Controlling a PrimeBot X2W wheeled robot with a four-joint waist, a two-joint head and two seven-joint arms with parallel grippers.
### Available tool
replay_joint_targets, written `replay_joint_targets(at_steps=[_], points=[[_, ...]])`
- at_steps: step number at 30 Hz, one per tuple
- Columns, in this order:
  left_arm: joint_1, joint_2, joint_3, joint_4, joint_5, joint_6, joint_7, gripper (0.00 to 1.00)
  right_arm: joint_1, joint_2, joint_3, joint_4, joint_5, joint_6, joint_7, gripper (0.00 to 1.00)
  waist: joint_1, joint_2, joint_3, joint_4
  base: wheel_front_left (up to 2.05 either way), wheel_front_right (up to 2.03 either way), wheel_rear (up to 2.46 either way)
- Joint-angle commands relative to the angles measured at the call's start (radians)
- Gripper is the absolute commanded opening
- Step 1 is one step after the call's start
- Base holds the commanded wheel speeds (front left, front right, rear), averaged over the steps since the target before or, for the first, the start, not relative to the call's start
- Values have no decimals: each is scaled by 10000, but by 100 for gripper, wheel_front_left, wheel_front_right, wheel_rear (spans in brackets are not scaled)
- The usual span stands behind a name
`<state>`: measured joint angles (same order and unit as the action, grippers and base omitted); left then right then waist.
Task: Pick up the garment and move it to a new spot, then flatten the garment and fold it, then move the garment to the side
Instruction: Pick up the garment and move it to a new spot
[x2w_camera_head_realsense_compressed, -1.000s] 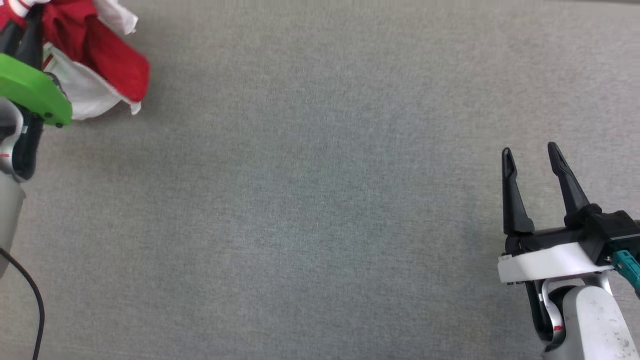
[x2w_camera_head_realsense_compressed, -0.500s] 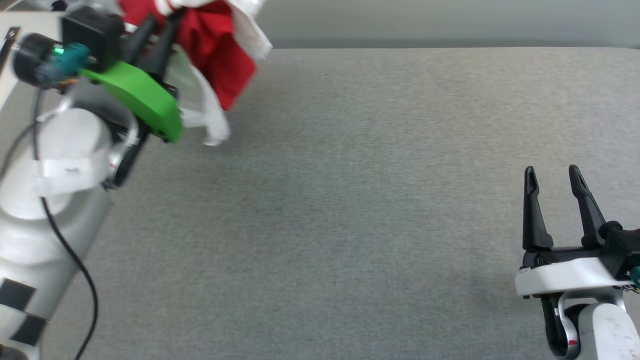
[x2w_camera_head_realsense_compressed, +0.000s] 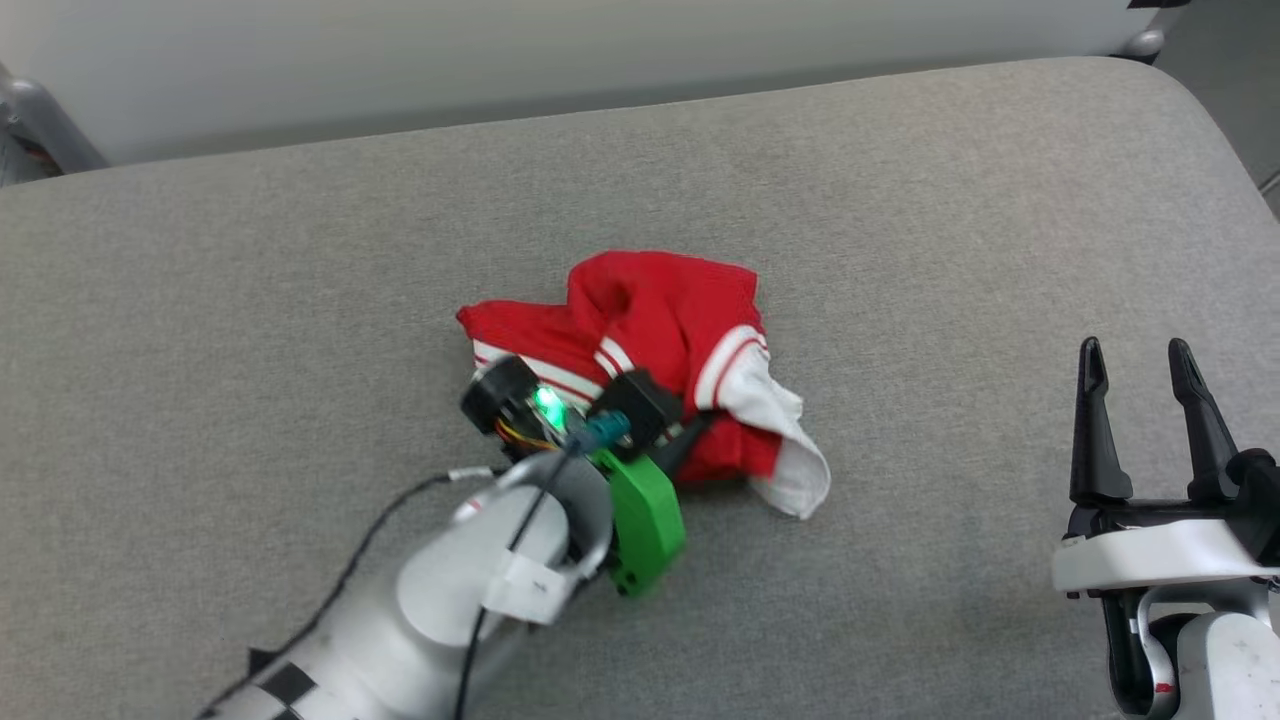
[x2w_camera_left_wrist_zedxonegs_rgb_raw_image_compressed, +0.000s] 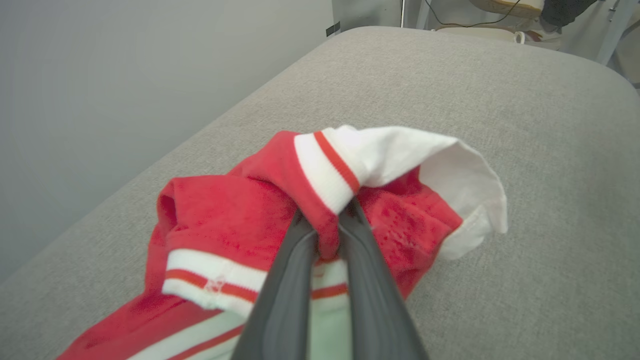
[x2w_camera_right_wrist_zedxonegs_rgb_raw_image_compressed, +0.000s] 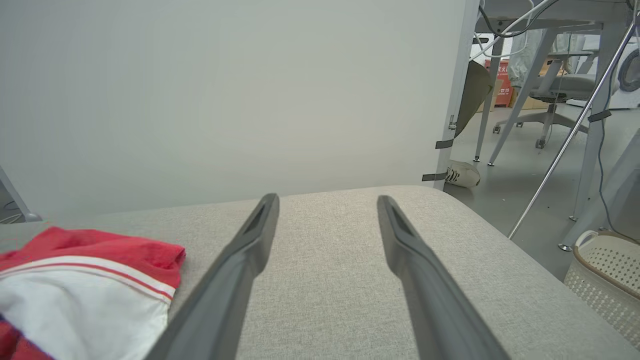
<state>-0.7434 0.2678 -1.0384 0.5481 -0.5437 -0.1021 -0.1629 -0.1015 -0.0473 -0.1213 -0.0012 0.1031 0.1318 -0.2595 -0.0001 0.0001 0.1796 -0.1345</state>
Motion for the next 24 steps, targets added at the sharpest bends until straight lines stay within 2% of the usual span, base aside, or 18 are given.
replay_joint_targets(at_steps=[1,6,7,11,16,18,24], points=[[317,-339,-200,302,-16,-52,-63,0,96,-30,43,18,91,-11,-23,100,1,-1,116,-207,0,0,0],[738,-1257,-651,1486,-94,-125,-340,0,107,-30,198,111,162,-11,-23,100,1,-1,199,-266,0,0,0],[775,-1401,-621,1711,-153,-125,-446,100,109,-30,220,141,178,-11,-23,100,1,-1,205,-245,0,0,0],[753,-1709,-462,2273,-246,-100,-778,100,145,-30,282,245,147,-11,-23,100,1,-1,123,-51,0,0,0],[713,-1788,79,2375,-411,-52,-962,100,235,-30,280,332,93,-11,-23,100,1,-1,-166,341,0,0,0],[735,-1717,461,2103,-452,-6,-979,100,288,-30,251,358,79,-11,-23,100,1,-1,-316,541,0,0,0],[1322,-1026,1500,891,-157,11,-986,100,557,-30,167,428,-33,-11,-23,100,1,-1,-879,1194,0,0,0]])
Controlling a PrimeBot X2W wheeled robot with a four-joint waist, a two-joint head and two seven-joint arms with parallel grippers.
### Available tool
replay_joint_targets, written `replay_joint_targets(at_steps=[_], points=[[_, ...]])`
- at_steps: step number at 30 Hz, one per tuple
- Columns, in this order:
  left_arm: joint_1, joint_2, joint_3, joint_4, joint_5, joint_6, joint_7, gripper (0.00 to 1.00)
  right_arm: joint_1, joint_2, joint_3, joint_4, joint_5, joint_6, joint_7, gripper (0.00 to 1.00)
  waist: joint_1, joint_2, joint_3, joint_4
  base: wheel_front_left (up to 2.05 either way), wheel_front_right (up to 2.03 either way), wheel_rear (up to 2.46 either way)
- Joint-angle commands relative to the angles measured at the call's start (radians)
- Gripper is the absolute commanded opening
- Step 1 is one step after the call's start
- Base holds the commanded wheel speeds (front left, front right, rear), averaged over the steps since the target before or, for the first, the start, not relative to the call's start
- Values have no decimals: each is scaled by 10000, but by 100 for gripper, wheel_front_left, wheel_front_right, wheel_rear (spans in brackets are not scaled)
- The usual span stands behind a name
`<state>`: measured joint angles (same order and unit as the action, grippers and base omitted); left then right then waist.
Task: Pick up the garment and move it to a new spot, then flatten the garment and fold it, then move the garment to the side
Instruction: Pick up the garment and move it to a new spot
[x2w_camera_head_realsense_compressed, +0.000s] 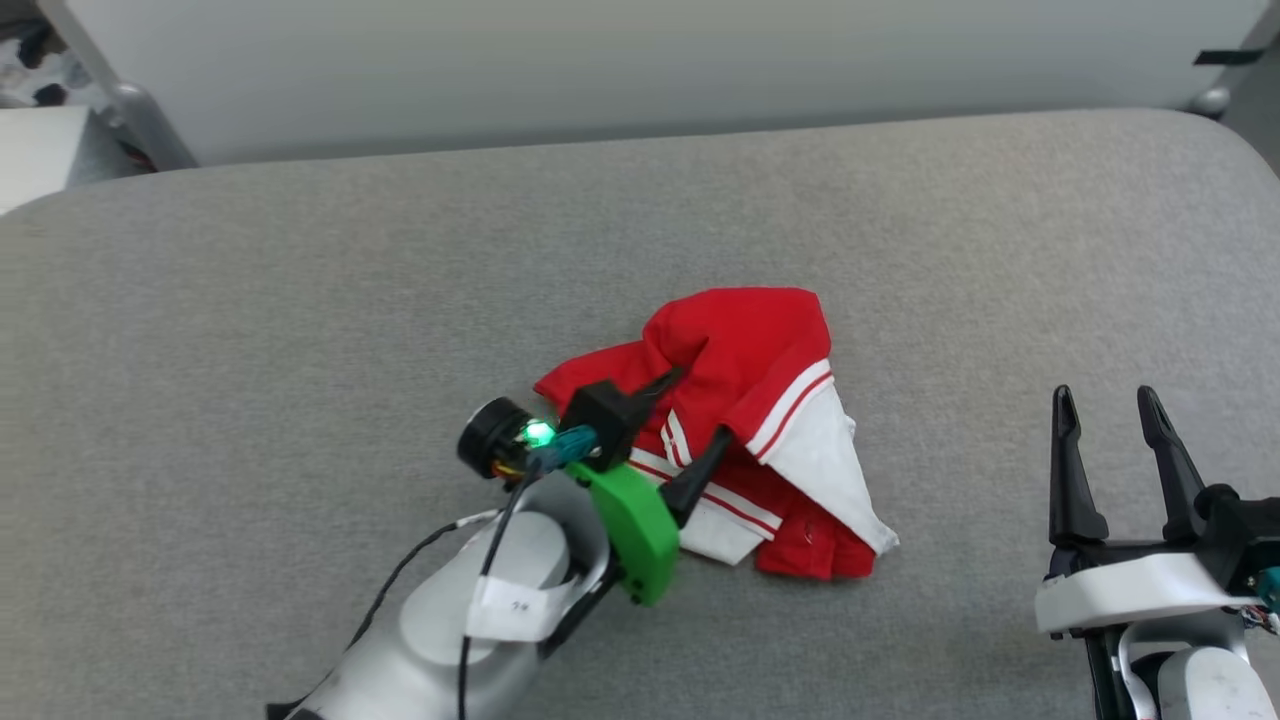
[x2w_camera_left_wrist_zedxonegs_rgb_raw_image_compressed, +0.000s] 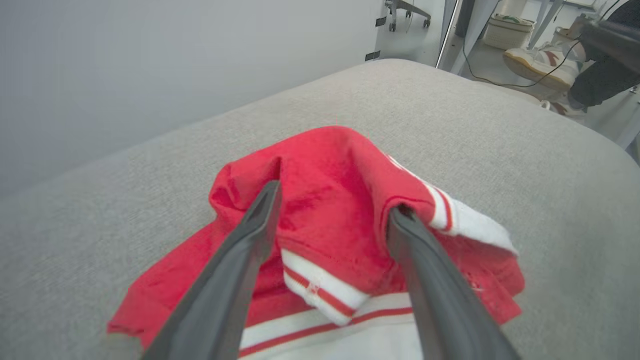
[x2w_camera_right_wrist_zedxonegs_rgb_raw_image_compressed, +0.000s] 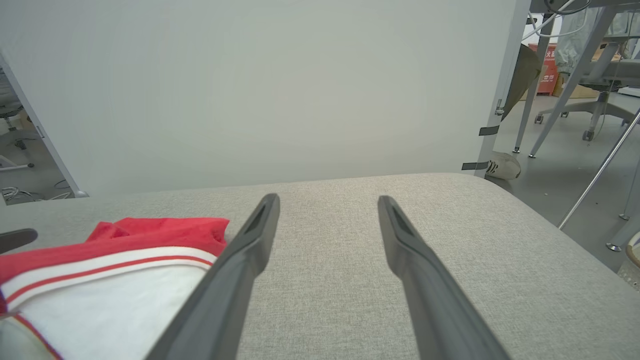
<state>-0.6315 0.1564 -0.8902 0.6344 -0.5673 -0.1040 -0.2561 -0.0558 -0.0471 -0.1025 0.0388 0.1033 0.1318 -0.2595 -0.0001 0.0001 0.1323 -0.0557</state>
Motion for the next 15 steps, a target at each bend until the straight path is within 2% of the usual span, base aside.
replay_joint_targets(at_steps=[1,8,9,10,13,15], points=[[343,283,196,-190,192,56,-54,100,164,-32,-23,39,-75,-11,-23,100,1,-1,-543,530,0,0,0],[1597,1132,2169,-1864,205,777,-55,100,489,-32,-62,-68,-80,-11,-23,100,1,-1,-1190,961,0,0,0],[1890,1220,2542,-2213,226,913,-55,100,555,-32,-50,-101,-81,-11,-23,100,1,-1,-1250,1004,0,0,0],[2759,1333,3442,-3089,353,1211,-56,100,726,-32,-45,-185,-71,-11,-23,100,1,-1,-1382,1107,0,0,0],[3751,1236,4358,-3835,657,1647,-56,100,863,-32,84,-373,-48,-11,-23,100,1,-1,-1446,1189,0,0,0],[4352,1055,4873,-4251,867,1751,-56,100,930,-32,114,-482,-40,-11,-23,100,1,-1,-1451,1212,0,0,0]])
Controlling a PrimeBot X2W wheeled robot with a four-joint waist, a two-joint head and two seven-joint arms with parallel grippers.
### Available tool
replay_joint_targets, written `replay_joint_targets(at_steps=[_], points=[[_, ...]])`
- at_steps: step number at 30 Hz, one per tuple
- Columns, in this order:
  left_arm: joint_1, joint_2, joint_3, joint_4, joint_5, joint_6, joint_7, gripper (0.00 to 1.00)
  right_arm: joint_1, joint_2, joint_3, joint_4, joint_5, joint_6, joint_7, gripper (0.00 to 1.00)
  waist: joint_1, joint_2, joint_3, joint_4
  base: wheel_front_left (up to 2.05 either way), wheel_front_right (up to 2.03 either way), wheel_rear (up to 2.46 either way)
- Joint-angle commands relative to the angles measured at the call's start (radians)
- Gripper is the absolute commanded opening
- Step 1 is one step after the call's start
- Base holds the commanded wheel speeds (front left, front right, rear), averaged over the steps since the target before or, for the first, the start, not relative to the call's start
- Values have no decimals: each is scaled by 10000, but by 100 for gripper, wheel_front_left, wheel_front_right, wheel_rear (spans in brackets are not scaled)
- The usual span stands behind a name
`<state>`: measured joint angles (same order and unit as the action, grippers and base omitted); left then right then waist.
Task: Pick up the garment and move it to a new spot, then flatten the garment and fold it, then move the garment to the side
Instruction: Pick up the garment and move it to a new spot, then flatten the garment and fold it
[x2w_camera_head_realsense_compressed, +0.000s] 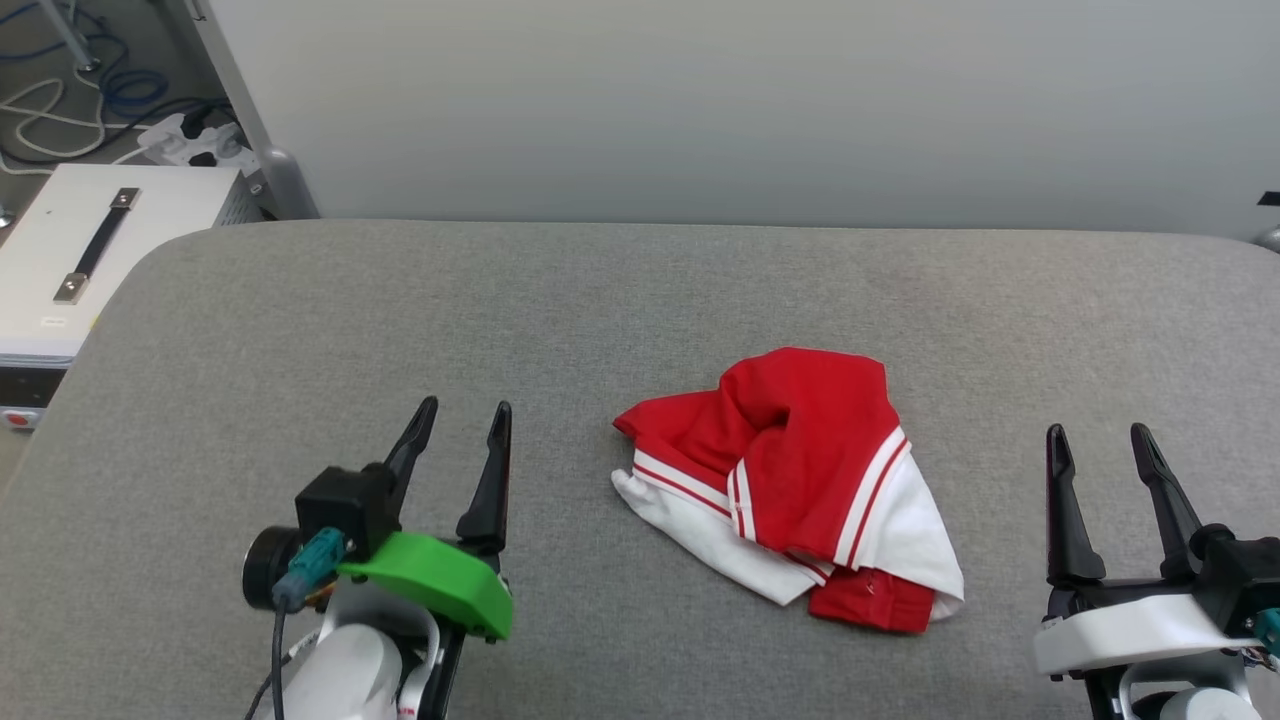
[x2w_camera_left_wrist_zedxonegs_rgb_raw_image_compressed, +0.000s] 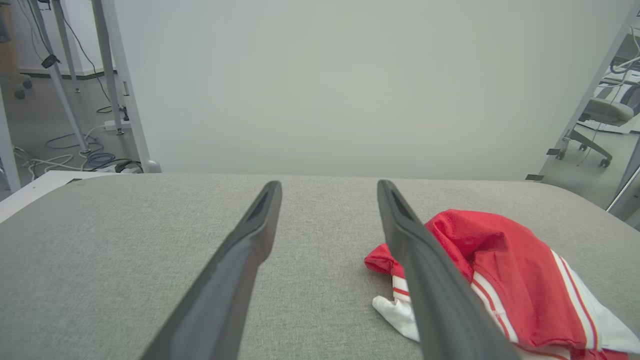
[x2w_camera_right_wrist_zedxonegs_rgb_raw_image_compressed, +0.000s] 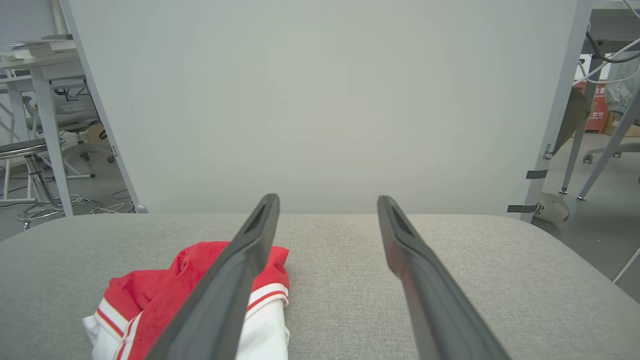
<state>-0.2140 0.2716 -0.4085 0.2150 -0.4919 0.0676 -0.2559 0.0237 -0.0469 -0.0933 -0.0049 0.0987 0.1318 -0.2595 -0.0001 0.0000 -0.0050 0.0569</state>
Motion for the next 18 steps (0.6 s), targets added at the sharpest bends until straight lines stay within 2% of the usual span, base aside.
replay_joint_targets(at_steps=[1,4,9,18], points=[[419,-175,255,-222,240,31,-58,100,159,-33,31,-81,5,-11,-23,100,1,0,-80,90,0,0,0],[1152,-519,914,-697,692,-70,-58,100,225,-33,71,-156,-25,-11,-23,100,1,0,-83,85,0,0,0],[1969,-1129,1787,-1117,1408,-495,-58,100,304,-33,110,-206,-55,-11,-23,100,1,0,-27,16,0,0,0],[2150,-1896,2537,-974,2186,-1213,-58,100,291,-33,172,-210,-65,-11,-23,100,1,0,119,-136,0,0,0]])
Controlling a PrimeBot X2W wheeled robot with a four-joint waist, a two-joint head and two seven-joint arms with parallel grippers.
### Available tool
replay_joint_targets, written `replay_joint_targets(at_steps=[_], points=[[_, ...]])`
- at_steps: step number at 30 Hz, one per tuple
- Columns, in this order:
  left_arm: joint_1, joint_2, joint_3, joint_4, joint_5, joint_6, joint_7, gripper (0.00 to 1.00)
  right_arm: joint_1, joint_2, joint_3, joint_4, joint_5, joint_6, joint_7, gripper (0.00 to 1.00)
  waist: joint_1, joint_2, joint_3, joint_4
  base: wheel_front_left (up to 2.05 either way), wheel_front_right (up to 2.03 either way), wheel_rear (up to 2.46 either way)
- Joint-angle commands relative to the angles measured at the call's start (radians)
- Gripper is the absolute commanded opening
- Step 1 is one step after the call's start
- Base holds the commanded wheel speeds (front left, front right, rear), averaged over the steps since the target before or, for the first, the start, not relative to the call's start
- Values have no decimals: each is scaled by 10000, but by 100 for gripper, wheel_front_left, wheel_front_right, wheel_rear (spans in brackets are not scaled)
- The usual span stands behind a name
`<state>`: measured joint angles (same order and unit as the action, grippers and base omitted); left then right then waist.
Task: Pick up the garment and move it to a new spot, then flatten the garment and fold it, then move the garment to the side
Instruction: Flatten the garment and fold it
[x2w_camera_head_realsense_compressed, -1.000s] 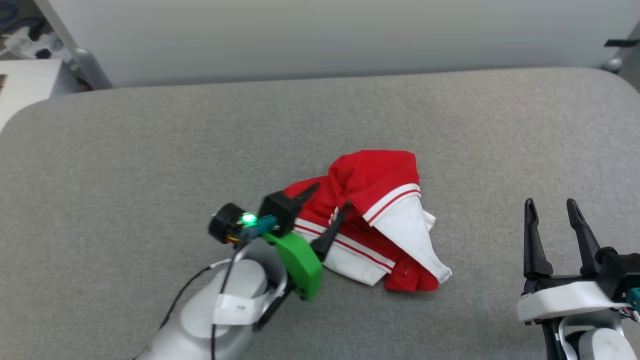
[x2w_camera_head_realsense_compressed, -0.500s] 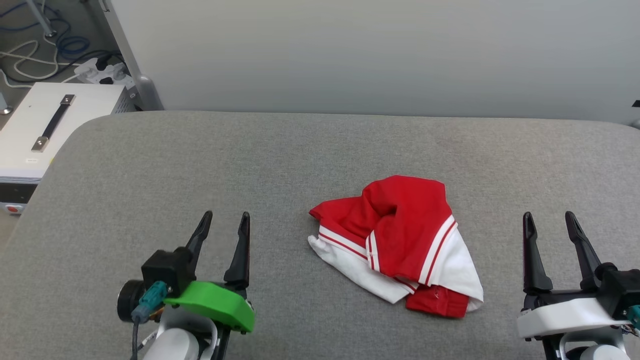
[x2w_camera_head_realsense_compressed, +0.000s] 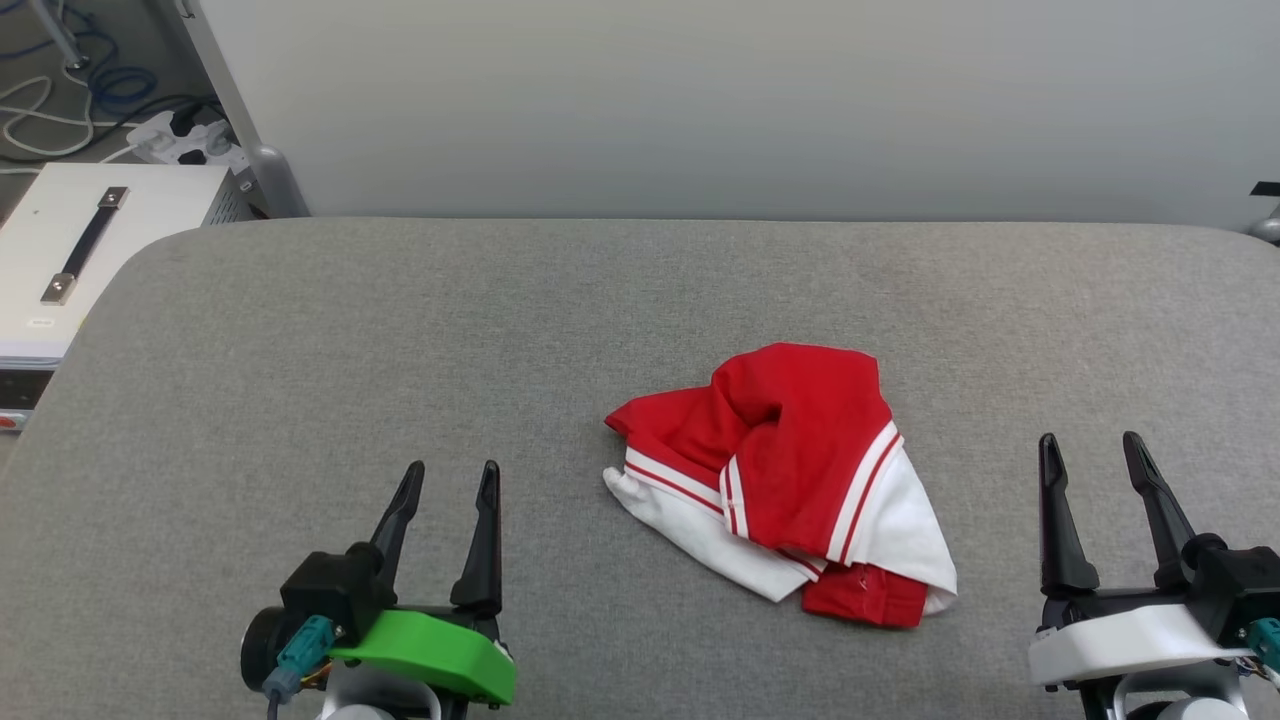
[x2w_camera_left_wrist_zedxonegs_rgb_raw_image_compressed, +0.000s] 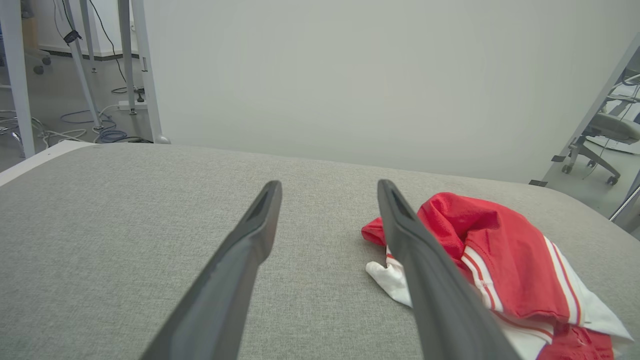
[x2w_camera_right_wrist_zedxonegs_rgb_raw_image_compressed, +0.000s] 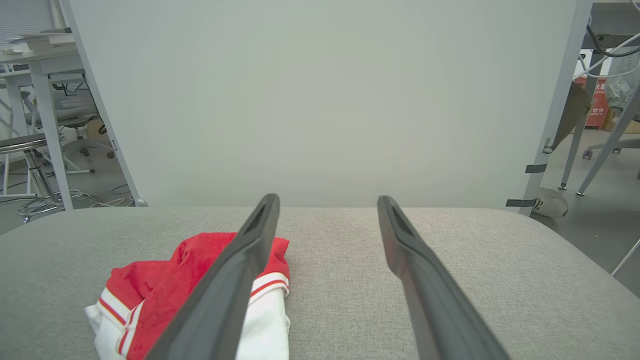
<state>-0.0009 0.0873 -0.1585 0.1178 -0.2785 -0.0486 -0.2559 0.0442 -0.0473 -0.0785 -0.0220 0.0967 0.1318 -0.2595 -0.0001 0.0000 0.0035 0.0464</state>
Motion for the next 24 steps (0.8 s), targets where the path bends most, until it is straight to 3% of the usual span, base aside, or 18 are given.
replay_joint_targets(at_steps=[1,8,10,17,21,24], points=[[-30,-122,145,27,-29,-109,-58,100,65,-30,28,-47,-49,-11,-23,100,1,0,63,-57,0,0,0],[-678,-254,-107,733,-148,-418,228,100,-55,-30,51,-76,-167,-11,-23,100,1,0,445,-245,0,0,0],[-1046,-265,-282,995,-261,-418,1033,100,-99,-30,43,-93,-206,-11,-23,100,1,0,611,-294,0,0,0],[-2097,-203,-1209,1381,-679,-442,5706,100,-343,-30,146,-153,-311,-11,-23,100,1,0,1389,-516,0,0,0],[-2614,-206,-1286,1266,-647,-60,6828,100,-577,-30,281,-198,-326,-11,-23,100,1,0,1872,-739,0,0,0],[-2862,-229,-1429,1340,-805,-58,7454,100,-726,-30,353,-210,-325,-11,-23,100,1,0,2179,-909,0,0,0]])
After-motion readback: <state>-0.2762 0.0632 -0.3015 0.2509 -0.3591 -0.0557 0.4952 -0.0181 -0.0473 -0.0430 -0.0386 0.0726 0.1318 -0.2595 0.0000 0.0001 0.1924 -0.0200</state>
